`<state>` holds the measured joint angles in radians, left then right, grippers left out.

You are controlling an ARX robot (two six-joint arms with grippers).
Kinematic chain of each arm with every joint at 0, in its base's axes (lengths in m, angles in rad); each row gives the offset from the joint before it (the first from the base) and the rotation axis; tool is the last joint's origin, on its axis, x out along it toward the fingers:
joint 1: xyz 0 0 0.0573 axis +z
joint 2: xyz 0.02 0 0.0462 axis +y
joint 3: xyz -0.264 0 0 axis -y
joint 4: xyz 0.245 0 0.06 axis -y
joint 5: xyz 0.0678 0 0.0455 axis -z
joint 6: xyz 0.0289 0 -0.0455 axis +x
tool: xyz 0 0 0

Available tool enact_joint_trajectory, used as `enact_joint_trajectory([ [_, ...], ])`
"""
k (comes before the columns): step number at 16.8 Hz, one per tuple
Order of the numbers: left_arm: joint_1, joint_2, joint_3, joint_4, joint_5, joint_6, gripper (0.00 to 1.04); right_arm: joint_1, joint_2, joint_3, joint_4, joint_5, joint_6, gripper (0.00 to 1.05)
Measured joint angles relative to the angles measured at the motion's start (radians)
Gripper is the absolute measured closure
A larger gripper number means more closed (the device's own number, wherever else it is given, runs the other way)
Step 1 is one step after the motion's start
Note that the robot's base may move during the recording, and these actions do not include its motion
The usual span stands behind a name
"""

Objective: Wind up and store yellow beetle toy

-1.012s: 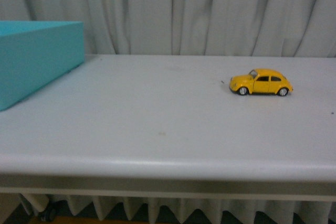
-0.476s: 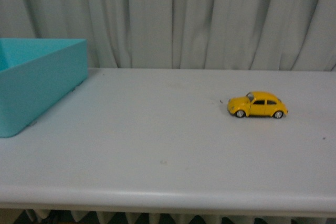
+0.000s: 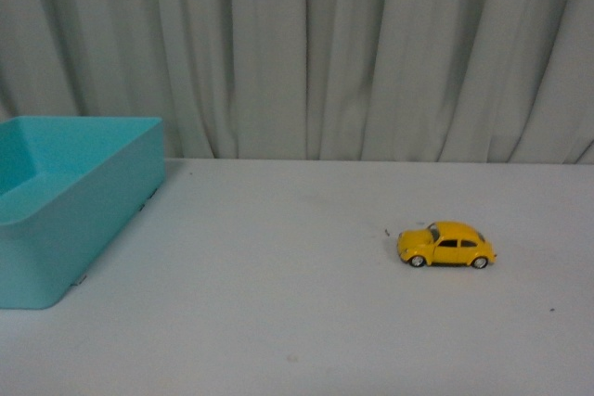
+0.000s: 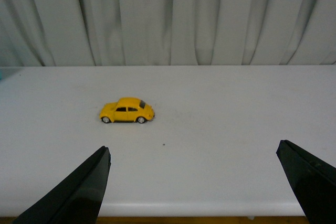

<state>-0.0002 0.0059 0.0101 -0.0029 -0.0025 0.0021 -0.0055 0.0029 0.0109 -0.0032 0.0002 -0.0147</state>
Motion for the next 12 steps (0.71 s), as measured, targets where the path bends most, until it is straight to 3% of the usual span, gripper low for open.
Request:
enact_joint_trajectory([
  [12,0.0,0.0,0.0,0.0,0.002,0.001,0.07,0.0,0.001,0.0,0.0,0.0,0.001,0.07],
])
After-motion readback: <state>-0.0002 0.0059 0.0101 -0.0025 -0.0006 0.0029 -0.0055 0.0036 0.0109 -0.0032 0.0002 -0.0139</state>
